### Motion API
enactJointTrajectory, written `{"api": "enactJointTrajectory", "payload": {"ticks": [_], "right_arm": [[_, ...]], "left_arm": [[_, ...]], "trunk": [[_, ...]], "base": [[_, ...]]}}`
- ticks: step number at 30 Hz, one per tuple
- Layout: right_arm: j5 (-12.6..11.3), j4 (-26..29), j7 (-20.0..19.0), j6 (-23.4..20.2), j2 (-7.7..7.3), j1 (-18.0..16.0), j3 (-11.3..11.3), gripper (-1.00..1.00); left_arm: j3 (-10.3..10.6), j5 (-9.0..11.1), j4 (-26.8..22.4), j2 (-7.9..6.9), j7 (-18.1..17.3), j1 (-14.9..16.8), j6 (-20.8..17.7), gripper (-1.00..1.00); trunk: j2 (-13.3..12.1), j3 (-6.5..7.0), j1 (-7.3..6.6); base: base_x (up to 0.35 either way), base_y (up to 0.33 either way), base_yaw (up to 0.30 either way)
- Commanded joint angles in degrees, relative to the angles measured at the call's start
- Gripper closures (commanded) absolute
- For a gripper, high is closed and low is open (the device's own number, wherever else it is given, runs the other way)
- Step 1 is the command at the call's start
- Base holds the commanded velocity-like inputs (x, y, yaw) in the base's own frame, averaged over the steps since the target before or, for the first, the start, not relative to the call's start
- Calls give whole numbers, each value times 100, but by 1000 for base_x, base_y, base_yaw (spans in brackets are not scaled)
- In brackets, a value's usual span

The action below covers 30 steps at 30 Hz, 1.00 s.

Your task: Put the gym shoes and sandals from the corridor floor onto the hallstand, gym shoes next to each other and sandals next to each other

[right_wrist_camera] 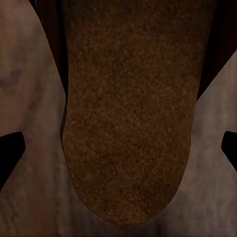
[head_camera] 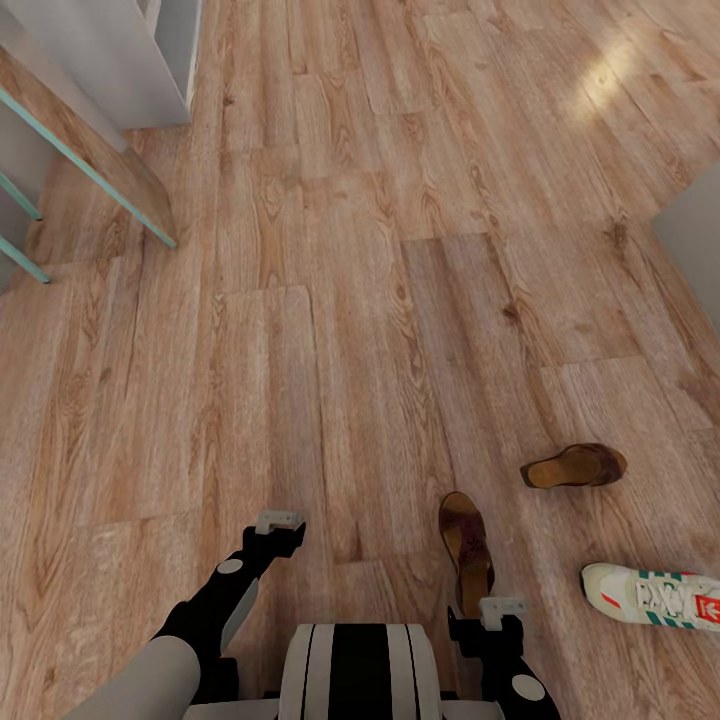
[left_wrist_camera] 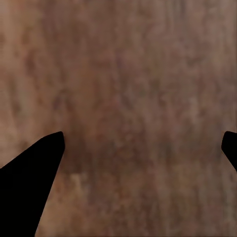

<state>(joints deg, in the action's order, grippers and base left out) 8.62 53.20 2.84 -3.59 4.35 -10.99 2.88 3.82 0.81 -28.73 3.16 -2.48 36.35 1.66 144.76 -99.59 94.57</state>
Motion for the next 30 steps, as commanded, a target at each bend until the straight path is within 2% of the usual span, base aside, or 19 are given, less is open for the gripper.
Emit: {"api": "enactJointTrajectory", "payload": {"ticks": [1, 11, 12, 30], "right_arm": [[60, 11, 6, -34, 5, 0, 11, -100], [59, 15, 6, -32, 3, 0, 11, -100], [59, 15, 6, -31, 2, 0, 11, 100], [61, 15, 5, -28, -4, 0, 11, 100]], "left_arm": [[23, 42, 26, 0, -437, 179, -7, -100], [17, 41, 26, 2, -437, 179, -2, -100], [16, 41, 26, 2, -437, 179, -1, -100], [17, 33, 17, -1, -429, 179, 13, -100]], "trunk": [[0, -3, 5], [0, -3, 5], [0, -3, 5], [0, -3, 5]], "base": [[12, 0, 0], [40, 0, 0], [9, 0, 0], [1, 0, 0]]}}
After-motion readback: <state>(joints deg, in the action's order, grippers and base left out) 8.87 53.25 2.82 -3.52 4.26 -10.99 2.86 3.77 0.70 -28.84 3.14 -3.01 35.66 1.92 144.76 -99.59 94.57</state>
